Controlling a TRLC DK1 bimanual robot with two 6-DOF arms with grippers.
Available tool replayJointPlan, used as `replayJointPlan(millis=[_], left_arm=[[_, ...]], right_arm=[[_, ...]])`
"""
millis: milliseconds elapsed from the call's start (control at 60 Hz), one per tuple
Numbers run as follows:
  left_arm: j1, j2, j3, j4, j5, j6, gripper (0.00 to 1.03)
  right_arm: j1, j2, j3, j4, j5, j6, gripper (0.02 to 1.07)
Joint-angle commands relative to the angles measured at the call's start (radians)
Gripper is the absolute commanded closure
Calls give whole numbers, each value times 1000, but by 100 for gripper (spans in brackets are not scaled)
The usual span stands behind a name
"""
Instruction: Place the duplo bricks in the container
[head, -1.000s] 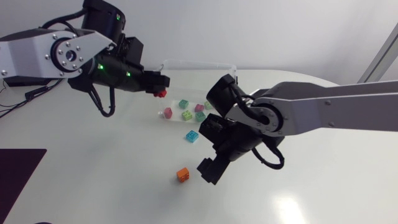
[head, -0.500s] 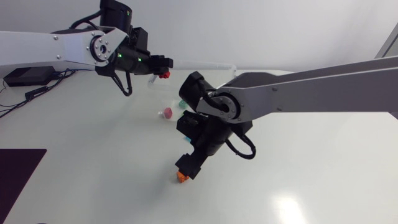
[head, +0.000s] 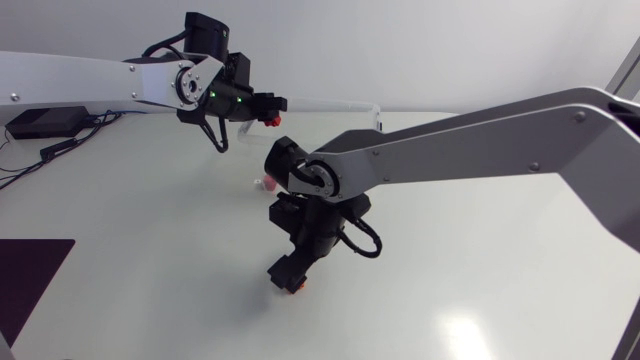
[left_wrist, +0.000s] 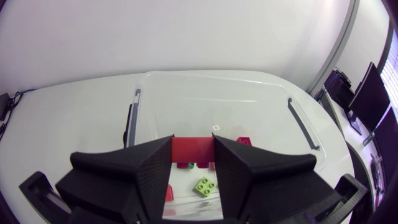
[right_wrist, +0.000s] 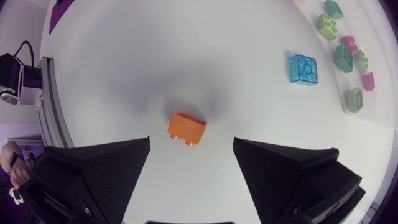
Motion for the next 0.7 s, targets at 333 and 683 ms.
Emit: replayJointPlan(millis=[333,683], left_arm=[[0,114,113,10,9,14,75],[14,91,111,-20,6,20,10]], right_arm=[[36,112,118,-92,-1,30,12],[36,186,169,-132,3,49,17]])
